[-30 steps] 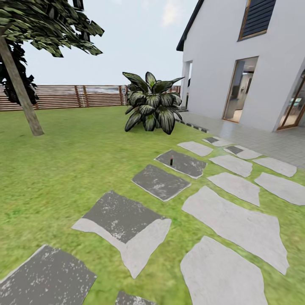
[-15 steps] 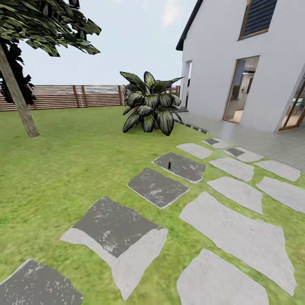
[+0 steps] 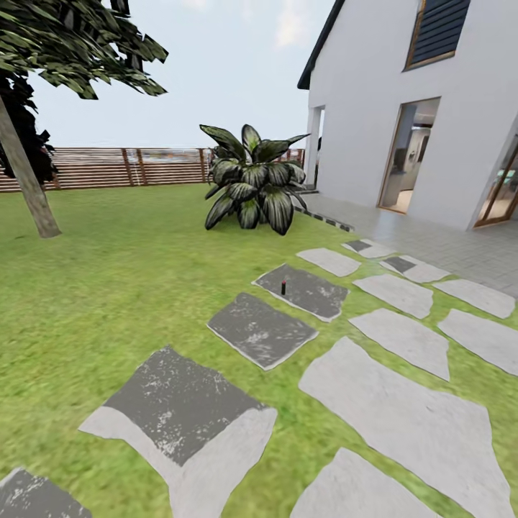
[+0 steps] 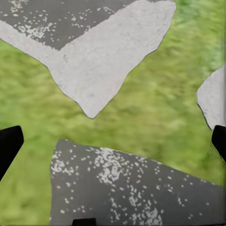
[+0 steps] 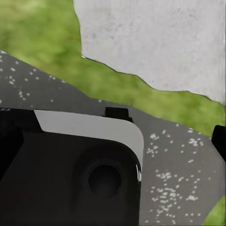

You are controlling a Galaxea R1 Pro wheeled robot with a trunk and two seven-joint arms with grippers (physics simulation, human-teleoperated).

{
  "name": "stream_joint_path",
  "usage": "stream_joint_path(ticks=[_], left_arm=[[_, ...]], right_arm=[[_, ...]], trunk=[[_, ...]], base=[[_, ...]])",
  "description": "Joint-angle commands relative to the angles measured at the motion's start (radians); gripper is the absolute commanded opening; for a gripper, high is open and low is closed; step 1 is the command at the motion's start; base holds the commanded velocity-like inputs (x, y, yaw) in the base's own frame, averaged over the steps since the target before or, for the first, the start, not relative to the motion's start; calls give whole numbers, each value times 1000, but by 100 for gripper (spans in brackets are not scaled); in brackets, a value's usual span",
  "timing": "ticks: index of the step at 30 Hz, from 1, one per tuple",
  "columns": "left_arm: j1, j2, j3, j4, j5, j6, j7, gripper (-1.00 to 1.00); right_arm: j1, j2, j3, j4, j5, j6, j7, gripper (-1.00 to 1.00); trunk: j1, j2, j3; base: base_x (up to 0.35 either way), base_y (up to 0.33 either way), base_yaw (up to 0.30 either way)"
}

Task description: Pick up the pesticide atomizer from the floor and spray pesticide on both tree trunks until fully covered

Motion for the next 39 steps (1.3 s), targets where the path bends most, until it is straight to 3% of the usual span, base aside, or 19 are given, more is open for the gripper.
stream_joint_path(ticks=[1, 39], left_arm=[[0, 0, 0, 0, 0, 0, 0, 100], [0, 1, 0, 0, 0, 0, 0, 100]], right_arm=[[0, 0, 0, 0, 0, 0, 0, 100], [0, 0, 0, 0, 0, 2, 0, 100]], trunk=[[0, 0, 0], [0, 0, 0]], base=[[306, -175, 0], [307, -171, 0]])
